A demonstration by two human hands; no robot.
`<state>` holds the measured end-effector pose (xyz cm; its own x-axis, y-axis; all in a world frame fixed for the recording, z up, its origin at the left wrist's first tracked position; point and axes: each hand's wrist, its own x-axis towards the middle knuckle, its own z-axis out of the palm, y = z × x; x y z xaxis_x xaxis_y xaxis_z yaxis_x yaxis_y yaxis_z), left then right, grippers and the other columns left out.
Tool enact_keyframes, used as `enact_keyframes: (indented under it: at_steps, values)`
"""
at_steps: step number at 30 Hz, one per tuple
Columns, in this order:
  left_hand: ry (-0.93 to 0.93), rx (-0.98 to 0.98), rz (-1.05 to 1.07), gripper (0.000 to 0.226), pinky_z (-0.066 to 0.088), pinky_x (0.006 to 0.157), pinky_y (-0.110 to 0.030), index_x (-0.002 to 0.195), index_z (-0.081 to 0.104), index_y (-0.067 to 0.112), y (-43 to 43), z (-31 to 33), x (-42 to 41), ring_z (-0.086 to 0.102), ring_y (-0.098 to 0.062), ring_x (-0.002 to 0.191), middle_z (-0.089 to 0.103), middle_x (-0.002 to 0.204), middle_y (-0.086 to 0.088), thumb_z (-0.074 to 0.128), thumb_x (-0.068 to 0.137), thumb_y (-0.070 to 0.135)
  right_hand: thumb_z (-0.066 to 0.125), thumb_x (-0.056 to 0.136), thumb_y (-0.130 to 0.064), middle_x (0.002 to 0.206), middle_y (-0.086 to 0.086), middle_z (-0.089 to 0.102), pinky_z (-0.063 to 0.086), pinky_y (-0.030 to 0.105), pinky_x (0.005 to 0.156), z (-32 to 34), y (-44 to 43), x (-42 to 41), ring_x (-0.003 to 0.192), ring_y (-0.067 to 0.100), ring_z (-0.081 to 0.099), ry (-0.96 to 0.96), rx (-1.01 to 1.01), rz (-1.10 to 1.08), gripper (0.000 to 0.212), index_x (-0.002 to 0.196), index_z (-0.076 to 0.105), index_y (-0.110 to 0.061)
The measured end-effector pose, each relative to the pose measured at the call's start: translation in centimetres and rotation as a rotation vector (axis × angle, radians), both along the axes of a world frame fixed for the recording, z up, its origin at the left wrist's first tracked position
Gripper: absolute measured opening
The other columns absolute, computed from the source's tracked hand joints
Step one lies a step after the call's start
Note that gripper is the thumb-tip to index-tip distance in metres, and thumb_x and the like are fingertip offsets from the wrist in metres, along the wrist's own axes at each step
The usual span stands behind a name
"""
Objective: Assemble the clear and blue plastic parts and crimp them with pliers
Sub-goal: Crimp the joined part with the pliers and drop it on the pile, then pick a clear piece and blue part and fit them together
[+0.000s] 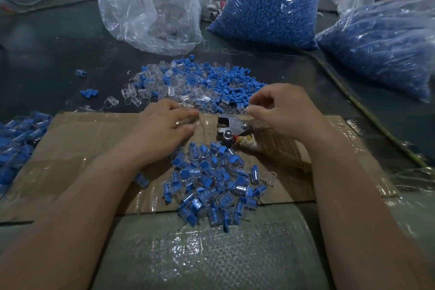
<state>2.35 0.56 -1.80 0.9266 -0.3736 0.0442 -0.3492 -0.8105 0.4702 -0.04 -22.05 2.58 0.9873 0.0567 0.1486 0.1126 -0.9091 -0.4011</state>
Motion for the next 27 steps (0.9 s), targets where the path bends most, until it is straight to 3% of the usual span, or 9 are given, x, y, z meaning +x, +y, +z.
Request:
enact_keyframes:
  at_steps: [4, 9, 13, 17, 20, 27]
  values:
    - [-0.024, 0.018, 0.005, 0.04, 0.026, 0.103, -0.037, 0.135, 0.045, 0.034, -0.2, 0.1, 0.0, 0.032, -0.019, 0.125, 0.043, 0.134, 0.004, 0.044, 0.095, 0.037, 0.058, 0.089, -0.023, 0.073, -0.014, 0.055, 0.037, 0.019, 0.064, -0.5, 0.3, 0.5, 0.068, 0.001, 0.05, -0.108, 0.019, -0.086, 0.011, 0.092, 0.068, -0.02]
    - [-0.074, -0.015, 0.02, 0.036, 0.027, 0.102, -0.034, 0.13, 0.054, 0.021, -0.3, 0.0, 0.0, 0.039, -0.021, 0.123, 0.05, 0.131, 0.001, 0.047, 0.095, 0.028, 0.057, 0.089, -0.018, 0.079, -0.009, 0.057, 0.042, 0.024, 0.07, -0.9, 0.2, 0.9, 0.076, 0.008, 0.054, -0.17, 0.092, -0.199, 0.014, 0.095, 0.07, -0.016]
    - [-0.117, -0.173, 0.068, 0.031, 0.03, 0.09, -0.025, 0.123, 0.059, 0.023, -0.2, 0.0, 0.0, 0.043, -0.011, 0.108, 0.05, 0.116, 0.001, 0.052, 0.093, 0.025, 0.056, 0.09, -0.016, 0.085, -0.01, 0.057, 0.042, 0.023, 0.073, -1.2, 0.6, 1.2, 0.08, 0.007, 0.054, -0.118, 0.11, -0.15, 0.015, 0.1, 0.068, -0.016]
    - [-0.052, -0.141, -0.033, 0.048, 0.017, 0.111, -0.036, 0.139, 0.035, 0.038, -0.3, -0.1, -0.3, 0.019, -0.017, 0.137, 0.023, 0.15, 0.005, 0.048, 0.094, 0.033, 0.053, 0.092, -0.017, 0.106, -0.005, 0.064, 0.038, 0.021, 0.081, -1.2, 2.0, 1.5, 0.091, 0.004, 0.051, -0.058, 0.101, -0.007, 0.022, 0.111, 0.066, -0.017]
    - [-0.045, -0.036, -0.082, 0.044, 0.008, 0.113, -0.034, 0.139, 0.037, 0.036, -0.4, -0.3, -0.1, 0.009, -0.014, 0.141, 0.01, 0.155, 0.011, 0.042, 0.096, 0.037, 0.048, 0.094, -0.017, 0.112, -0.001, 0.064, 0.037, 0.025, 0.091, -1.3, 3.3, 1.9, 0.095, 0.006, 0.053, 0.032, 0.031, 0.086, 0.025, 0.114, 0.064, -0.019]
    - [-0.023, -0.047, 0.014, 0.04, 0.021, 0.108, -0.03, 0.136, 0.046, 0.023, -0.7, -0.2, 0.1, 0.028, -0.015, 0.132, 0.031, 0.145, 0.002, 0.044, 0.096, 0.03, 0.037, 0.099, -0.025, 0.124, -0.002, 0.06, 0.036, 0.036, 0.101, -1.5, 3.8, 2.2, 0.111, 0.016, 0.052, 0.195, -0.032, 0.115, 0.032, 0.123, 0.058, -0.023]
